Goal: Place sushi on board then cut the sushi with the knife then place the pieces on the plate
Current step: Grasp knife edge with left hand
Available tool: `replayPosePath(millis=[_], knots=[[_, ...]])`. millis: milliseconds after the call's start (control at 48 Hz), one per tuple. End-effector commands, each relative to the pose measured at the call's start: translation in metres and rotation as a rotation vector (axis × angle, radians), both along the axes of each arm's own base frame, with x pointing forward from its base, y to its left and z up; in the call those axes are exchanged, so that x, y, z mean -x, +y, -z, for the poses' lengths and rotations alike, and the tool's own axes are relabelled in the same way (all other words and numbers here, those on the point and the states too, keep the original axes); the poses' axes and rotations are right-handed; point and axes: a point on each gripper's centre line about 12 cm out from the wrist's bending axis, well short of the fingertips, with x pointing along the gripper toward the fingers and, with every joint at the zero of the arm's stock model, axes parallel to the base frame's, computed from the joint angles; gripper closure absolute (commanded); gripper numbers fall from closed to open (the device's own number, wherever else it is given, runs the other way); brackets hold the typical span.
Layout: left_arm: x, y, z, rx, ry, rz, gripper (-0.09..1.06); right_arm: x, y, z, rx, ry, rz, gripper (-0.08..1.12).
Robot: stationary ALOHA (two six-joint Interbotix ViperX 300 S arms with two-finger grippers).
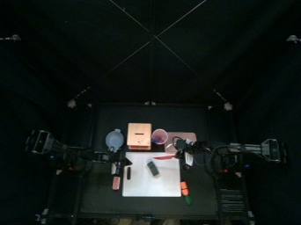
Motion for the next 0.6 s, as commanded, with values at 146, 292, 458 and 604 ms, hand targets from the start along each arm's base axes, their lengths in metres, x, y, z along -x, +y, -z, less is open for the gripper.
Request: replayPosePath(millis=[146, 292, 458, 604], knots=[[-0.034, -0.006, 0.016, 0.009, 0.046, -0.01, 0.45, 0.007, 0.007, 0.009, -0.017, -0.024, 0.0, 0.64], [-0.053, -0.007, 0.024, 0.002, 0.064, -0.008, 0.45, 0.01, 0.01, 0.016, -0.048, -0.005, 0.006, 0.64], [-0.071, -0.008, 0.032, 0.005, 0.078, -0.017, 0.45, 0.014, 0.019, 0.026, -0.09, 0.025, -0.004, 0.64], [-0.081, -0.007, 0.04, 0.002, 0.09, -0.021, 0.45, 0.016, 0.028, 0.032, -0.122, 0.046, -0.019, 0.64]])
